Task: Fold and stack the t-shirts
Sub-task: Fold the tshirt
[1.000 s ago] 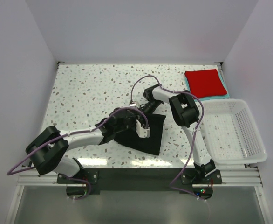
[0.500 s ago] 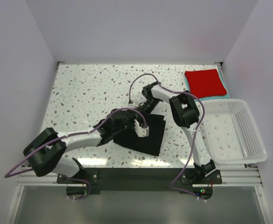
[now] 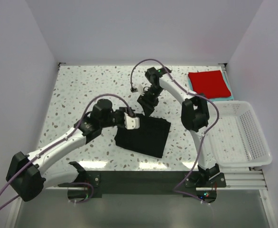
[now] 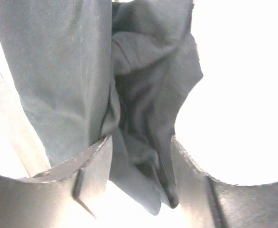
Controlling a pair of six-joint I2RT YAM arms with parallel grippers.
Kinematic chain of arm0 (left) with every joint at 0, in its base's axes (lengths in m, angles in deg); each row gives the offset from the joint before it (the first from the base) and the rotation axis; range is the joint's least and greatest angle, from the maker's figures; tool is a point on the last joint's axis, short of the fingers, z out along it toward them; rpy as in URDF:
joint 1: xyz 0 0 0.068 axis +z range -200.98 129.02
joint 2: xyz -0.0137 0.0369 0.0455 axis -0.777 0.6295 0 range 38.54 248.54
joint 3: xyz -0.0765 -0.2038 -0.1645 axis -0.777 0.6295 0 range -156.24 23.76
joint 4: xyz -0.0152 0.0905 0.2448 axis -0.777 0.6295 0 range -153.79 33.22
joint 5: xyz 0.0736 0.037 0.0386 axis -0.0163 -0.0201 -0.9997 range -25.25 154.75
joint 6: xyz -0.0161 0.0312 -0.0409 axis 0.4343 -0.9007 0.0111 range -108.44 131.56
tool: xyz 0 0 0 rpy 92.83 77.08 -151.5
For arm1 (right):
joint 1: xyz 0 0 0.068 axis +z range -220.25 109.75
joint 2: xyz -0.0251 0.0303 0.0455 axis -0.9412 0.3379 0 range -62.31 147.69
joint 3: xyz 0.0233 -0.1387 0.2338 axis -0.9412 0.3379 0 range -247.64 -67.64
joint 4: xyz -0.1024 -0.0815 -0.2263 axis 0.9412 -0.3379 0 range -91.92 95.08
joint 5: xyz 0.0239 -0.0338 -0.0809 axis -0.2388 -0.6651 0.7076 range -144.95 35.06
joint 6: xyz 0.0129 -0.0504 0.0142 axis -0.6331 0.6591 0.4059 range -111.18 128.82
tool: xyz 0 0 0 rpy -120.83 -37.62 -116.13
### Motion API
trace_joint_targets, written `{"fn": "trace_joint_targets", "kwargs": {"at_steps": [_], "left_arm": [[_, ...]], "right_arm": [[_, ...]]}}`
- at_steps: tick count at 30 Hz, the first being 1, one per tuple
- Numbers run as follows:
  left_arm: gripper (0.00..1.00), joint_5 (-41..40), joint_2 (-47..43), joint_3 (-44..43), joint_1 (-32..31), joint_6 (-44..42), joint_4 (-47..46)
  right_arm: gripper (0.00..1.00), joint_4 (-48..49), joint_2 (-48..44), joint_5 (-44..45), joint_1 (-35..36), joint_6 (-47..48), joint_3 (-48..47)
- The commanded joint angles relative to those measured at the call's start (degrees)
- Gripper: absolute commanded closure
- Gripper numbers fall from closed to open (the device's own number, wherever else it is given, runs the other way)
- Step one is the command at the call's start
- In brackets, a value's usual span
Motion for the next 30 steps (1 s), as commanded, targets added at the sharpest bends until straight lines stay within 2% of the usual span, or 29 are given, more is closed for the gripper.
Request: {"fn": "trace_joint_targets", "kwargs": {"at_steps": [1,5,8,10,12,13,15,26,28,29,30], "left_arm": [[0.50,10.56,4.66,-7.06,7.77,8.85,13.18],[0.47,19.80,15.48,-17.17,19.45,9.73,22.67],[0.46,23.15,25.15,-25.26,23.51,8.43,28.47],[0.44,26.82,33.03,-32.03,25.10,7.98,33.48],[0.44,28.77,38.60,-39.30,26.33,5.08,41.36],[0.44,31.04,42.97,-41.35,26.68,3.86,43.93],[0.44,32.29,46.34,-44.86,26.95,1.65,48.50],[0.41,30.36,53.12,-42.51,26.95,-0.81,47.65],[0.45,30.10,52.95,-41.28,26.95,-0.81,47.21],[0.46,30.10,52.86,-40.93,26.95,-0.90,46.69],[0.50,30.01,52.69,-40.32,26.95,-0.90,46.42]], "right_arm": [[0.42,-6.51,-4.92,4.10,-3.28,1.65,-3.15],[0.37,-10.81,-4.49,-0.72,-10.13,2.18,-4.30],[0.35,-9.87,-7.10,-1.35,-11.98,2.01,-1.06],[0.34,-5.13,-9.13,-1.09,-11.81,1.22,4.21],[0.32,-3.19,-10.19,-1.35,-11.72,0.42,7.11],[0.32,-3.01,-9.94,-1.44,-11.64,0.42,7.47],[0.32,-3.18,-9.50,-1.87,-11.55,0.77,8.35],[0.34,1.31,-11.16,0.15,-7.68,3.23,18.46],[0.41,1.22,-11.34,0.41,-7.15,3.32,19.08],[0.49,1.22,-11.60,0.41,-7.06,3.50,19.08],[0.53,0.95,-11.78,0.41,-7.06,3.50,18.91]]}}
